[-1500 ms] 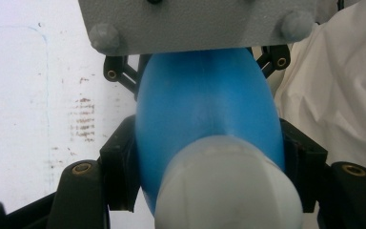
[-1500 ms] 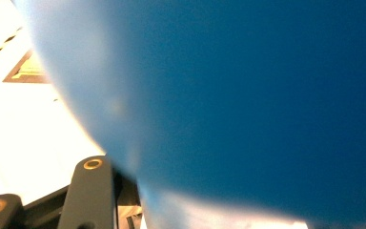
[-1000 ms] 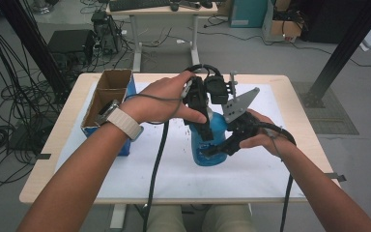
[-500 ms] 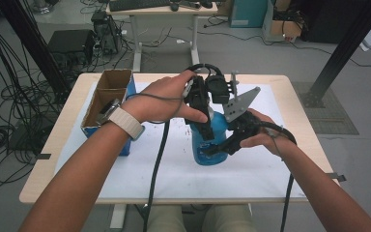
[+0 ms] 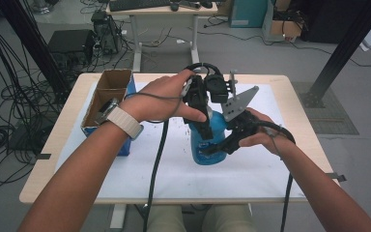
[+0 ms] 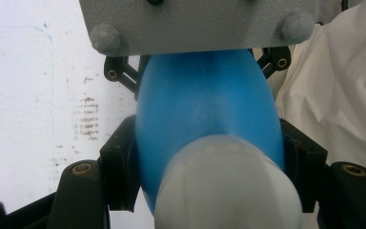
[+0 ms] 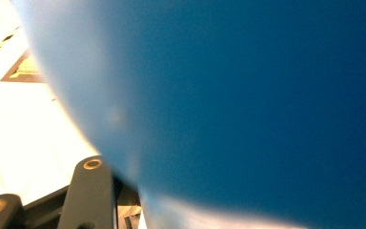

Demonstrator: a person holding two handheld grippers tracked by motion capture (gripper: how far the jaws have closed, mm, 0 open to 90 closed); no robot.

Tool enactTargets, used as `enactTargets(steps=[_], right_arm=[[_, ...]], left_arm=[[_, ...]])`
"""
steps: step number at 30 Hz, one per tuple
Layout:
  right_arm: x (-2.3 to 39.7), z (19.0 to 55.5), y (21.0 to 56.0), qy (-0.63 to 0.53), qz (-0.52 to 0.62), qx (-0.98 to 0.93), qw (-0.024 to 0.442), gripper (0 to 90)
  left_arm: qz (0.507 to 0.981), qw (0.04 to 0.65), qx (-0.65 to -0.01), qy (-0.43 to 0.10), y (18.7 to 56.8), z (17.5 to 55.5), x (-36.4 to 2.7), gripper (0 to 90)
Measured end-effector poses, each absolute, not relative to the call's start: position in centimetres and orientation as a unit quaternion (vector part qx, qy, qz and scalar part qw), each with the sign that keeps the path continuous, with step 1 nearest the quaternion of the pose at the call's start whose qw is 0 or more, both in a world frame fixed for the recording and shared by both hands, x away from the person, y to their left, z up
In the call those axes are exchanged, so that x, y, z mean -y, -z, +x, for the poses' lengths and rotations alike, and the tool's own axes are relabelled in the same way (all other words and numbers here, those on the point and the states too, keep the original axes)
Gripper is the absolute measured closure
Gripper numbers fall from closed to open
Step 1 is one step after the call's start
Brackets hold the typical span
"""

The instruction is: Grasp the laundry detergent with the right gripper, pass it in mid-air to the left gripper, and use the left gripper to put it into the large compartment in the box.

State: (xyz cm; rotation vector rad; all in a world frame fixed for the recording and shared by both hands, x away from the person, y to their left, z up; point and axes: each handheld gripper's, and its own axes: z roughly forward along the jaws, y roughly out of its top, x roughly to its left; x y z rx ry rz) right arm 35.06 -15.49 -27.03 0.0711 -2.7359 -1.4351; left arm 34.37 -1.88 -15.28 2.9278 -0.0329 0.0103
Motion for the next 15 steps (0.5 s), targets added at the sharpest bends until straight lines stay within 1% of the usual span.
enactTargets(steps=[15], right_arm=[[15.44,35.06,27.01,0.462,0.017,0.886,0.030,42.8]], left_arm=[[0.995,0.103,0.014,-0.002,15.24,34.49,1.93,36.7]])
